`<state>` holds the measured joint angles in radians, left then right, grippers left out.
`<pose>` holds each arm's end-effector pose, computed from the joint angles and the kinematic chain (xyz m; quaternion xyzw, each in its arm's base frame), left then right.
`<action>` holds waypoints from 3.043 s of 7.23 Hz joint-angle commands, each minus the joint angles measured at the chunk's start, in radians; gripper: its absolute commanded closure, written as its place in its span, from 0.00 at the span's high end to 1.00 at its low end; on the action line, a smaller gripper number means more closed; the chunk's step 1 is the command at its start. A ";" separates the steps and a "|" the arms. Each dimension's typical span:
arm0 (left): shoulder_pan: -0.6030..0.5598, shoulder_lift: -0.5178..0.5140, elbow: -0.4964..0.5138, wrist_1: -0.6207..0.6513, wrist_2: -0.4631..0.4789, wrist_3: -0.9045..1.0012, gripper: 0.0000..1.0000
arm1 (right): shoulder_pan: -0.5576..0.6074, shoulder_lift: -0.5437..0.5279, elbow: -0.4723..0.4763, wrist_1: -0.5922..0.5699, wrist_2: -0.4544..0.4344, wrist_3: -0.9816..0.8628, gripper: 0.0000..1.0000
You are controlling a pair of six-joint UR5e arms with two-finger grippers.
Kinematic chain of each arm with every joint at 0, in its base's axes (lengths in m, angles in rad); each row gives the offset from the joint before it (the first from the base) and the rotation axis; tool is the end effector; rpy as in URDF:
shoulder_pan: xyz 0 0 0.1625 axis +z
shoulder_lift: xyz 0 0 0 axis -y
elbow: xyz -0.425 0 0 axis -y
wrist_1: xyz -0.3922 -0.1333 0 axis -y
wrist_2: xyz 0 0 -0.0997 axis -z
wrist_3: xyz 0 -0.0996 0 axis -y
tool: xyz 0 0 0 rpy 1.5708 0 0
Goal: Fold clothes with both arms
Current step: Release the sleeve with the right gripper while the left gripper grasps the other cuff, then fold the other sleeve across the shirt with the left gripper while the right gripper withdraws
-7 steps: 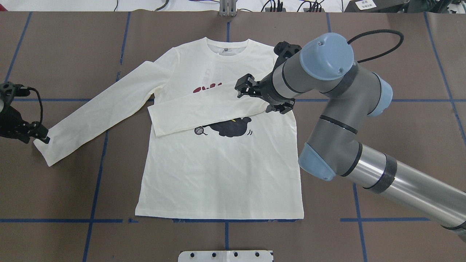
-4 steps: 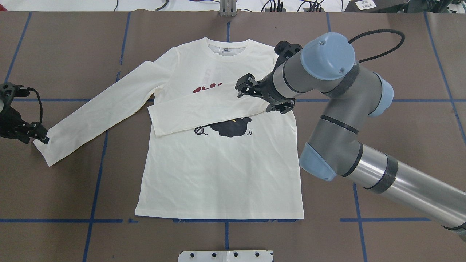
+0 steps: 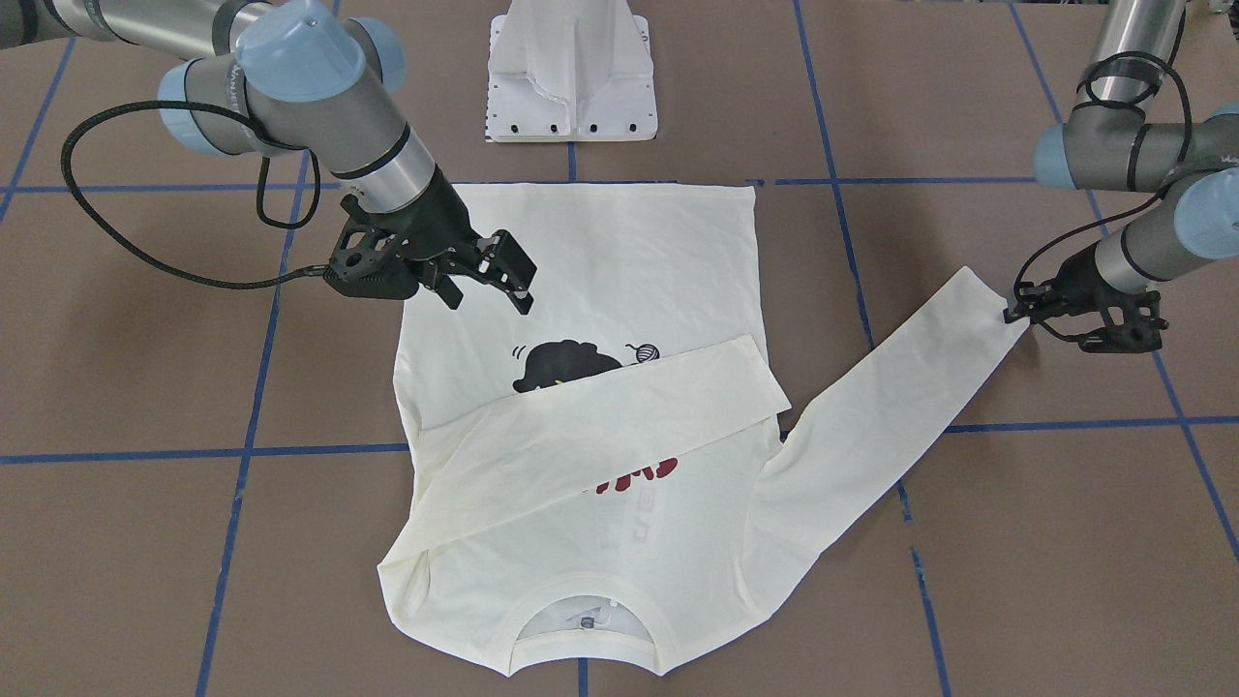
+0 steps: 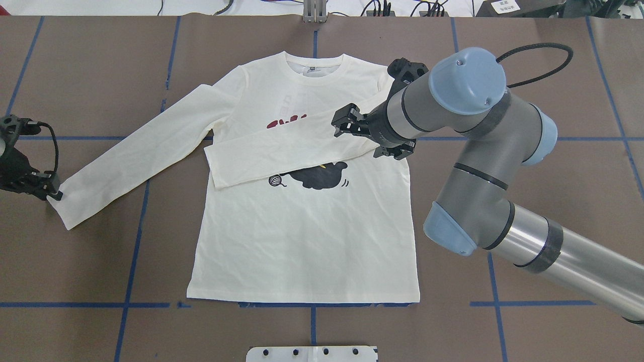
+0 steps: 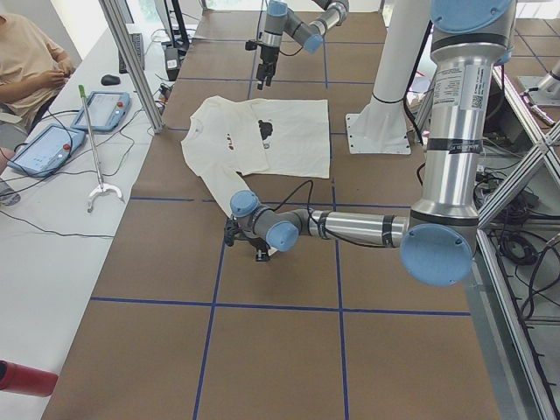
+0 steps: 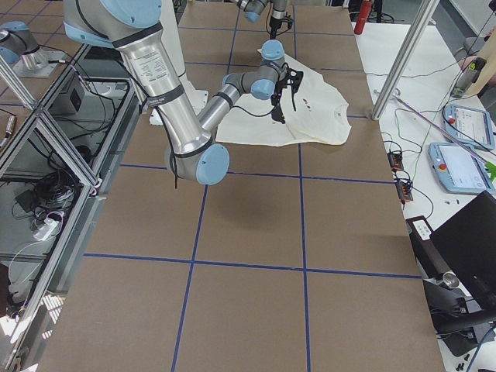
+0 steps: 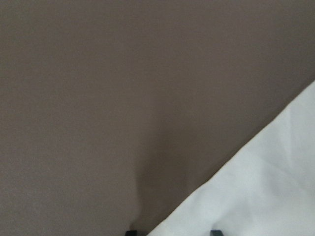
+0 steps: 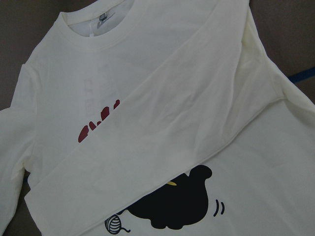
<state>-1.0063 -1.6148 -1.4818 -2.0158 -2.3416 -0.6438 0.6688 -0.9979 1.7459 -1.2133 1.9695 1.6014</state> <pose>0.2296 -0.4821 0.6317 -0.0578 0.4078 0.0386 0.9104 -0.4471 -0.4740 0.2050 0.0014 -0.5415 0.1881 0.8194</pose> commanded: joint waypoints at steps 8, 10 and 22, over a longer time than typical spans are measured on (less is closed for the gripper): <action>0.014 -0.493 -0.263 0.264 -0.196 -0.545 0.00 | 0.201 -0.273 0.202 -0.008 0.186 -0.136 0.99; 0.130 -0.759 -0.079 0.151 -0.117 -0.751 0.00 | 0.274 -0.381 0.234 -0.005 0.224 -0.262 1.00; 0.459 -0.732 -0.192 -0.034 0.358 -0.956 0.75 | 0.090 -0.441 0.306 -0.002 0.054 -0.063 1.00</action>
<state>-0.5429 -2.4841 -1.4578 -2.1358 -1.9815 -1.6202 0.8932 -1.4379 2.0135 -1.2138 2.1370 1.4044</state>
